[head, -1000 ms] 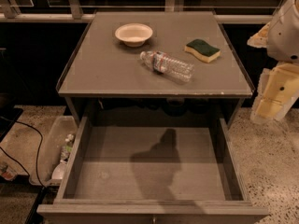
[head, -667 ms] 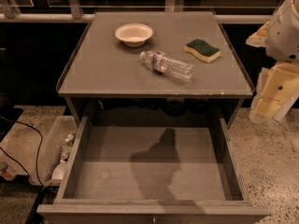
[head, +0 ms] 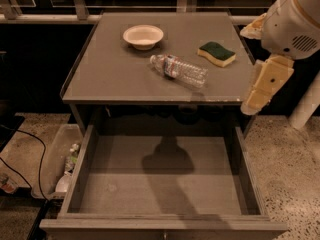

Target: Place water bottle into top drawer

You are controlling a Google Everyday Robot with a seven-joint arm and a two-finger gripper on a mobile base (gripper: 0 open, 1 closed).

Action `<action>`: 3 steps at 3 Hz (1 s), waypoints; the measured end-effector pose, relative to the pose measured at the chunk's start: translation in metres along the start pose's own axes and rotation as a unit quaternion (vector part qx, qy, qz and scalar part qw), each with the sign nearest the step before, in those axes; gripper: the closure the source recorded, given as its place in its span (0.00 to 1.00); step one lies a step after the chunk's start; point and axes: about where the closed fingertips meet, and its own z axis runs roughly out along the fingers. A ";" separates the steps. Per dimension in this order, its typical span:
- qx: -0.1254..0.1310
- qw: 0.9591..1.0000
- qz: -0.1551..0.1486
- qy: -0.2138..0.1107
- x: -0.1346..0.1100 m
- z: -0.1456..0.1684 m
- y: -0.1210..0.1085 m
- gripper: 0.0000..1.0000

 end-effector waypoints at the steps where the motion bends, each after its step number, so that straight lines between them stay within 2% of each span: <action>1: -0.001 0.998 -0.002 -0.055 -0.012 0.014 -0.019 0.00; 2: 0.003 0.996 0.004 -0.094 -0.027 0.028 -0.050 0.00; 3: 0.007 0.995 0.003 -0.095 -0.028 0.030 -0.050 0.00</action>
Offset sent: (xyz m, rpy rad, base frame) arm 0.1031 0.0339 0.0030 0.2624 -0.0744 0.0498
